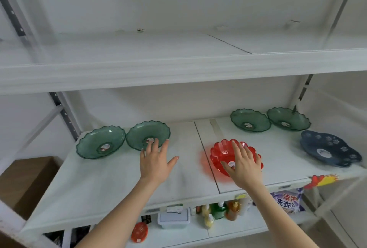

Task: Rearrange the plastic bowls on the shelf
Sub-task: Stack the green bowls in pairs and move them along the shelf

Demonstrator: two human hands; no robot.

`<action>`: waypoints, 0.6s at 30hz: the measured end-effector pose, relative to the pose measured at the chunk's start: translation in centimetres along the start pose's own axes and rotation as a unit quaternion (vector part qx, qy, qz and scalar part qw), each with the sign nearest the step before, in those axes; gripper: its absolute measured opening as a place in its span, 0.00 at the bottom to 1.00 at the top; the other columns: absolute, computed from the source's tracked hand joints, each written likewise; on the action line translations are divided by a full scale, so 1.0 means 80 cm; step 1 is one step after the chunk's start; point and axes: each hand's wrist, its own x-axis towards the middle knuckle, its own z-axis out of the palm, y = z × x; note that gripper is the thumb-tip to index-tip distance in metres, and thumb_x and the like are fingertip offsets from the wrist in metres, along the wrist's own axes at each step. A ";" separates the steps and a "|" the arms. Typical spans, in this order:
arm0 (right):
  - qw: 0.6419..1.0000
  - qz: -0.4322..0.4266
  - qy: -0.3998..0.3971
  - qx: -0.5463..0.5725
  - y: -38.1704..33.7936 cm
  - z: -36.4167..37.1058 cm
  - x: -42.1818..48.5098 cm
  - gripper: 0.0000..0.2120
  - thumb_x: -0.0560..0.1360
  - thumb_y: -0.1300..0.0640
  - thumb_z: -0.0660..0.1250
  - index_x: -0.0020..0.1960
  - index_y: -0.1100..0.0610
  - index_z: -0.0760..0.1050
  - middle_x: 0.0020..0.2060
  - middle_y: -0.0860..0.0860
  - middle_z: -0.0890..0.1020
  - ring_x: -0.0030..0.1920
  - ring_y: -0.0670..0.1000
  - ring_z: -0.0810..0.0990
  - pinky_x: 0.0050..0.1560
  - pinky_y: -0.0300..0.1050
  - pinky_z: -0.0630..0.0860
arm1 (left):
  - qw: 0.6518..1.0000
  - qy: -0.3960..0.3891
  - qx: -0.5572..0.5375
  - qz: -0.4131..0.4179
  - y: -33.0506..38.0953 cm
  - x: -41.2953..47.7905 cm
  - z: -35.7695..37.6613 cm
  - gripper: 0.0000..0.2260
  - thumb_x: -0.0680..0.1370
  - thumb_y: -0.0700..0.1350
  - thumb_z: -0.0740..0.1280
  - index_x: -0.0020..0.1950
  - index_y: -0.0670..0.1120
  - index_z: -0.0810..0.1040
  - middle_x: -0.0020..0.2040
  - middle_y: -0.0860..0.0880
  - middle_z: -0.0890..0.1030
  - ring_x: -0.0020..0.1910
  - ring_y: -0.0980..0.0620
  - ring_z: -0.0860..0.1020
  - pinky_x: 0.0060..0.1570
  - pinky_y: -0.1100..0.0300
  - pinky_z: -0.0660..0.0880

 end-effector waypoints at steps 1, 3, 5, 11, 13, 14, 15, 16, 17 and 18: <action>1.000 -0.002 0.000 -0.004 0.022 -0.007 -0.001 0.43 0.71 0.28 0.45 0.79 0.50 0.49 0.78 0.50 0.59 0.78 0.53 0.56 0.74 0.59 0.54 | 1.000 -0.003 -0.003 -0.004 0.024 -0.002 0.003 0.35 0.74 0.69 0.52 0.75 0.51 0.64 0.75 0.41 0.66 0.75 0.41 0.62 0.70 0.42 0.62; 1.000 -0.003 0.003 -0.009 0.067 -0.019 -0.003 0.46 0.68 0.25 0.41 0.79 0.51 0.50 0.78 0.51 0.61 0.78 0.54 0.57 0.74 0.59 0.55 | 1.000 -0.005 -0.010 -0.013 0.069 -0.006 0.010 0.36 0.74 0.70 0.49 0.75 0.51 0.64 0.75 0.42 0.67 0.75 0.41 0.62 0.70 0.43 0.62; 1.000 0.002 0.004 -0.015 0.112 -0.030 -0.003 0.45 0.69 0.26 0.42 0.79 0.51 0.50 0.77 0.52 0.61 0.78 0.54 0.58 0.74 0.59 0.55 | 1.000 -0.012 -0.020 -0.020 0.112 -0.007 0.017 0.34 0.75 0.68 0.53 0.76 0.50 0.63 0.75 0.41 0.67 0.75 0.41 0.62 0.70 0.43 0.62; 0.999 0.039 0.005 -0.013 0.229 -0.052 -0.002 0.39 0.75 0.31 0.50 0.79 0.51 0.48 0.78 0.52 0.59 0.78 0.54 0.57 0.74 0.59 0.55 | 0.999 -0.031 -0.014 0.015 0.224 0.003 0.035 0.34 0.76 0.67 0.52 0.76 0.49 0.61 0.75 0.43 0.68 0.75 0.42 0.63 0.71 0.44 0.63; 0.999 0.045 0.013 -0.016 0.263 -0.056 0.007 0.39 0.75 0.32 0.50 0.79 0.51 0.49 0.78 0.52 0.59 0.77 0.55 0.58 0.74 0.59 0.56 | 1.000 -0.023 -0.012 0.017 0.255 0.015 0.041 0.34 0.76 0.68 0.52 0.76 0.50 0.61 0.74 0.43 0.68 0.74 0.42 0.64 0.71 0.44 0.63; 0.999 0.046 0.015 -0.020 0.280 -0.057 0.013 0.39 0.75 0.32 0.50 0.79 0.51 0.49 0.78 0.52 0.59 0.77 0.54 0.58 0.74 0.59 0.56 | 1.000 -0.021 -0.014 0.016 0.270 0.020 0.044 0.34 0.76 0.68 0.52 0.76 0.50 0.62 0.74 0.43 0.69 0.74 0.42 0.64 0.70 0.44 0.64; 0.998 0.047 0.015 -0.024 0.302 -0.059 0.021 0.39 0.75 0.32 0.50 0.79 0.52 0.49 0.78 0.52 0.59 0.77 0.54 0.58 0.74 0.59 0.56 | 1.000 -0.021 -0.016 0.017 0.292 0.026 0.050 0.34 0.76 0.68 0.52 0.75 0.50 0.62 0.73 0.43 0.70 0.73 0.42 0.65 0.70 0.44 0.65; 0.998 0.050 0.016 -0.026 0.323 -0.061 0.030 0.39 0.75 0.32 0.51 0.79 0.52 0.50 0.78 0.52 0.59 0.77 0.54 0.58 0.74 0.59 0.56 | 0.999 -0.022 -0.016 0.019 0.312 0.032 0.056 0.34 0.76 0.68 0.51 0.75 0.50 0.62 0.73 0.43 0.70 0.73 0.42 0.66 0.69 0.45 0.65; 0.998 0.052 0.019 -0.027 0.344 -0.065 0.042 0.39 0.75 0.32 0.51 0.79 0.52 0.50 0.78 0.52 0.60 0.77 0.54 0.58 0.74 0.59 0.56 | 0.999 -0.021 -0.015 0.020 0.332 0.040 0.062 0.34 0.76 0.69 0.51 0.75 0.50 0.62 0.72 0.43 0.71 0.73 0.42 0.66 0.69 0.45 0.66; 0.998 0.053 0.023 -0.027 0.365 -0.067 0.054 0.39 0.75 0.32 0.52 0.79 0.52 0.51 0.78 0.52 0.60 0.77 0.54 0.58 0.74 0.59 0.57 | 1.000 -0.020 -0.013 0.018 0.353 0.049 0.068 0.34 0.75 0.69 0.51 0.75 0.50 0.62 0.72 0.43 0.71 0.72 0.42 0.66 0.68 0.45 0.66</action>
